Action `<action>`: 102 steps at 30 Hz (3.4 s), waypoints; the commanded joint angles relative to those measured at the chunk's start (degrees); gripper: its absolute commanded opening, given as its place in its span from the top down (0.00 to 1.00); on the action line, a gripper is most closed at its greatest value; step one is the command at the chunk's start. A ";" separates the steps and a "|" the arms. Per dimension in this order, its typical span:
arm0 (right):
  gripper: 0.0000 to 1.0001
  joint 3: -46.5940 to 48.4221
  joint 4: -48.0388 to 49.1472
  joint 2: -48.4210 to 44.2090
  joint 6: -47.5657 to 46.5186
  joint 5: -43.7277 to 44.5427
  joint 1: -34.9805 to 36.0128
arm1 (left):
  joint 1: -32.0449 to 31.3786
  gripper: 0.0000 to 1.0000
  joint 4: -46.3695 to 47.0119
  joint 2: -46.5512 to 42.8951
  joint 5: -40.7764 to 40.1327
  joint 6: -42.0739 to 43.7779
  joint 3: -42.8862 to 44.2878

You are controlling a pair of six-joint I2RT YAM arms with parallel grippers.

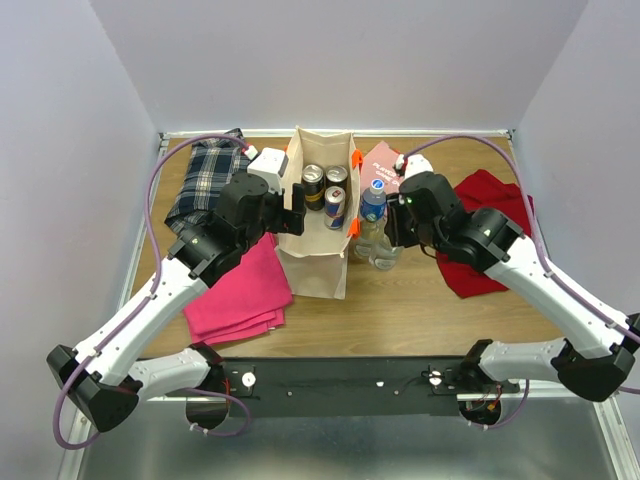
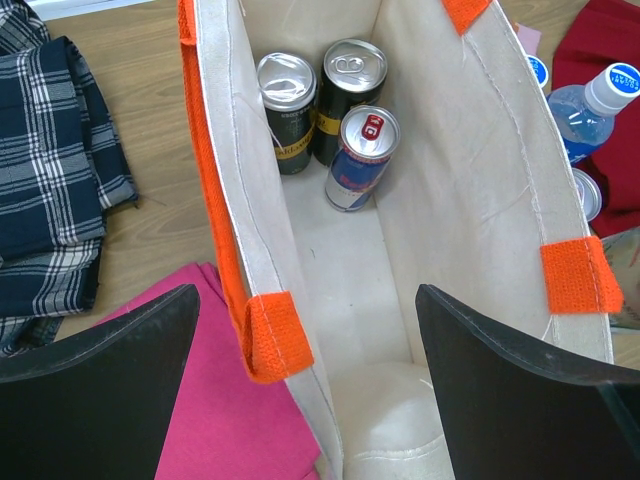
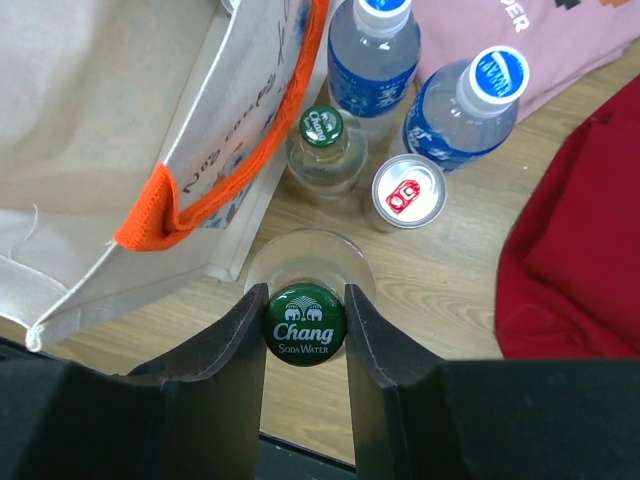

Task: Take the beverage out of the canvas bag
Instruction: Place the drink at the center of the board.

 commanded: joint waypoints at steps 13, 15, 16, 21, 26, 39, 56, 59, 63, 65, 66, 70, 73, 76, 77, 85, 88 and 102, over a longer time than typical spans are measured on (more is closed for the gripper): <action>0.99 -19.45 25.69 -8.62 -1.99 0.32 1.03 | 0.24 0.01 1.68 -0.06 -0.38 -0.95 -0.60; 0.99 -20.42 27.28 -8.54 -3.04 0.84 1.21 | 0.24 0.01 1.59 0.56 -0.38 -0.78 -0.51; 0.99 -20.77 27.72 -8.53 -3.31 1.11 1.29 | 0.24 0.01 1.59 0.73 -0.29 -0.78 -0.33; 0.99 -24.37 32.99 -8.80 -4.19 2.86 1.38 | 0.24 0.01 1.94 0.73 -0.11 -0.96 -0.42; 0.99 -25.52 34.84 -7.66 -3.92 4.62 1.47 | 0.24 0.01 1.77 0.65 -0.64 -0.78 -0.60; 0.99 -29.56 38.88 -6.69 -4.71 4.54 2.00 | 0.24 0.01 2.03 0.56 -0.73 -0.69 -0.95; 0.99 -29.65 42.22 -2.12 -5.86 5.59 4.02 | 0.24 0.01 1.77 -0.06 -0.64 -0.87 -0.86; 0.99 -29.39 42.57 -1.51 -5.94 5.94 4.28 | 0.24 0.01 1.77 -0.14 -0.90 -0.69 -0.95; 0.99 -29.74 43.19 -0.98 -5.77 7.17 4.55 | 0.24 0.01 1.77 -0.14 -0.82 -0.69 -0.95; 0.99 -30.09 44.06 -0.89 -5.59 7.26 4.72 | 0.24 0.01 1.68 -0.06 -0.90 -0.69 -1.12; 0.99 -30.27 44.42 -0.89 -5.51 7.44 4.81 | 0.24 0.01 1.68 -0.14 -0.90 -0.69 -1.12; 0.99 -31.15 45.39 -0.54 -4.72 8.58 5.16 | 0.24 0.01 1.59 -0.23 -1.17 -0.60 -1.21; 0.99 -31.59 45.74 -0.19 -4.54 9.37 5.43 | 0.24 0.01 1.59 -0.41 -1.25 -0.60 -1.30; 0.99 -31.06 44.95 0.69 -4.36 9.02 5.60 | 0.24 0.01 1.59 -0.41 -1.34 -0.60 -1.39; 0.99 -30.89 44.34 0.87 -4.28 8.93 5.60 | 0.24 0.01 1.59 -0.41 -1.26 -0.78 -1.39; 0.57 -31.06 43.45 0.87 -1.38 9.28 5.86 | 0.24 0.01 1.59 -0.50 -0.99 -0.78 -1.48; 0.49 -30.89 42.84 0.78 -1.11 9.37 5.78 | 0.24 0.01 1.59 -0.50 -0.90 -0.69 -1.65; 0.41 -29.22 41.00 -1.50 -0.06 10.95 5.78 | 0.24 0.01 1.42 0.20 0.76 -0.43 -1.56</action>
